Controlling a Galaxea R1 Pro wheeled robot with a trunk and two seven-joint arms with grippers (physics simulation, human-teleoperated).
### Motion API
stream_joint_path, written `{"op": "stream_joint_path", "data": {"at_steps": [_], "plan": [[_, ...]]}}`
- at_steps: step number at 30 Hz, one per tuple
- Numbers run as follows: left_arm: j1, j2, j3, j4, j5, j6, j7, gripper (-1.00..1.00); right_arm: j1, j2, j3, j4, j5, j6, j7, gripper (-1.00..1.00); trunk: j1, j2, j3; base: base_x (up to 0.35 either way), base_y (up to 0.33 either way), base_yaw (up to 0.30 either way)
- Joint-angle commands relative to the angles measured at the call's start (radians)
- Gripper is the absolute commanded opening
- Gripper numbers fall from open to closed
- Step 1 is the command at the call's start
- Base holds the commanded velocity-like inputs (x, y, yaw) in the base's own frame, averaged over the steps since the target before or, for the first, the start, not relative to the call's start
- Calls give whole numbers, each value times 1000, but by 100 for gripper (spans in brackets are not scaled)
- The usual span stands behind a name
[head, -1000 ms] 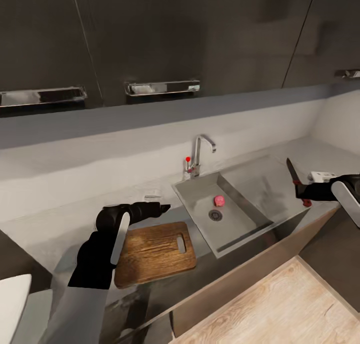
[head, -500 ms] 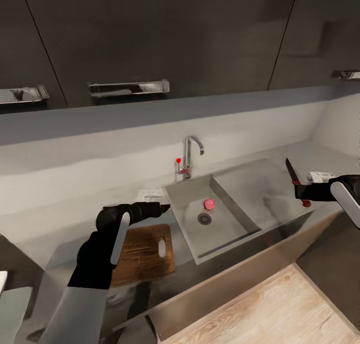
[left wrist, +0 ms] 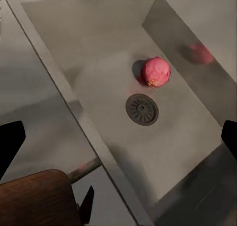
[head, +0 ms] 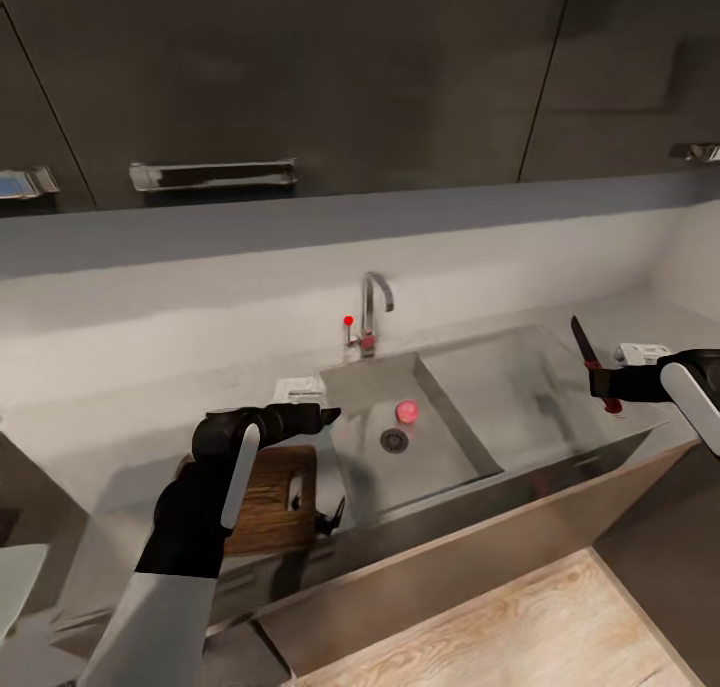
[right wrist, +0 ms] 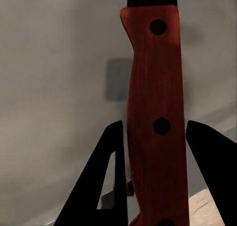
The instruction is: In the kitchen, take the Vidalia onion out of the sink, dice it on the chopping board with the paring knife, put the diced onion into the bowl on the countertop, then place both the paring knife and the chopping board into the sink.
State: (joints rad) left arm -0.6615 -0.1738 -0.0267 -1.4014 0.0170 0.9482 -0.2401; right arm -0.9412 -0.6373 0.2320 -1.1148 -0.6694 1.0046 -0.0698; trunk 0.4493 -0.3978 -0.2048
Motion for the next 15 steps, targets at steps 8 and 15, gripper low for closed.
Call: {"op": "stream_joint_path", "data": {"at_steps": [8, 15], "plan": [[-1, -1, 1, 1, 1, 6, -1, 100, -1, -1, 21, -1, -9, 2, -7, -100, 1, -2, -2, 117, -307, 259], [-1, -1, 1, 1, 1, 6, -1, 100, -1, -1, 53, 0, -9, 2, -7, -100, 1, -2, -2, 151, -298, 231]]}}
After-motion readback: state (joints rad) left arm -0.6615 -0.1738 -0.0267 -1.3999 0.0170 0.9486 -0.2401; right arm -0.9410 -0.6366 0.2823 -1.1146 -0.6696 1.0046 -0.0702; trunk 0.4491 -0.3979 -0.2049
